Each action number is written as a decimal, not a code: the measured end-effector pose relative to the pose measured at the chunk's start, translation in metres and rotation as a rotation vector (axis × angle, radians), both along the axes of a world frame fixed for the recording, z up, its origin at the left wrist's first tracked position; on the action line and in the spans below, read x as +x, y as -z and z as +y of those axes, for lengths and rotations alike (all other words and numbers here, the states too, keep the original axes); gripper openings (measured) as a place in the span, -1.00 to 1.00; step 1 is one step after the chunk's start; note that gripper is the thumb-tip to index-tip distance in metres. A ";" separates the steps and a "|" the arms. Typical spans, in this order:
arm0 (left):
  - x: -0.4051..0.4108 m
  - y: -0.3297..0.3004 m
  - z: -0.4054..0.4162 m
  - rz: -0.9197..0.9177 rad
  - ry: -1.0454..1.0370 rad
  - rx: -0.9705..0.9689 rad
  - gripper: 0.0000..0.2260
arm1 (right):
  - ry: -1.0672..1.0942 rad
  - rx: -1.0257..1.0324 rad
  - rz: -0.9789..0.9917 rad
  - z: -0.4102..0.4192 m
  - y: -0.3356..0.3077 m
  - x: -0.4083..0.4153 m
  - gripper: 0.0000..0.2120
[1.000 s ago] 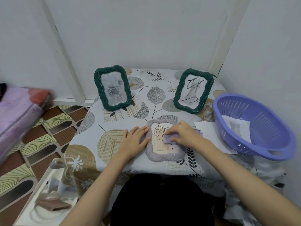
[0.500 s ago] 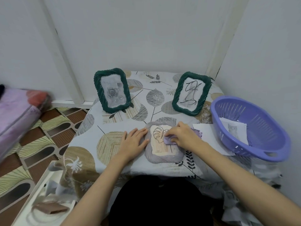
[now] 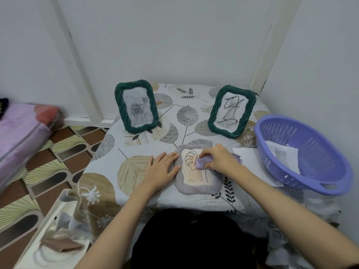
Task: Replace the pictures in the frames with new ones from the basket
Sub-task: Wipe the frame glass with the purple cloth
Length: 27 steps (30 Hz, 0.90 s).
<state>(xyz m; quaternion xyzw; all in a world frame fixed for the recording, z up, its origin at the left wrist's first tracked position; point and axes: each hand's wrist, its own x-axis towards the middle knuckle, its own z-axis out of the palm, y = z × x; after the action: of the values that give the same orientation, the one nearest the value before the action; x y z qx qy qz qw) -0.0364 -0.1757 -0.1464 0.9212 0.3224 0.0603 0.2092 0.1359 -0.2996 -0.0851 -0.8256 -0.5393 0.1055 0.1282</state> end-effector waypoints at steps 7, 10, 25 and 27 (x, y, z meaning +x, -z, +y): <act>-0.001 -0.003 -0.002 0.001 -0.001 -0.006 -0.44 | -0.040 -0.071 0.066 -0.031 0.013 -0.012 -0.64; -0.001 -0.002 0.000 -0.006 -0.001 -0.011 -0.42 | -0.052 -0.070 0.042 -0.033 0.015 -0.010 -0.63; 0.000 -0.002 0.001 -0.009 -0.012 -0.032 -0.64 | -0.053 0.092 -0.028 0.026 0.023 -0.022 -0.68; 0.000 -0.003 0.001 -0.008 -0.011 -0.026 -0.64 | -0.188 0.084 -0.155 0.010 0.021 -0.039 -0.71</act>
<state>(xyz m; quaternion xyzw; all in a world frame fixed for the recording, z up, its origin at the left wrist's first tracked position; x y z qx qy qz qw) -0.0365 -0.1751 -0.1439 0.9163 0.3276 0.0607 0.2222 0.0971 -0.2893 -0.1064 -0.7711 -0.6264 0.0302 0.1099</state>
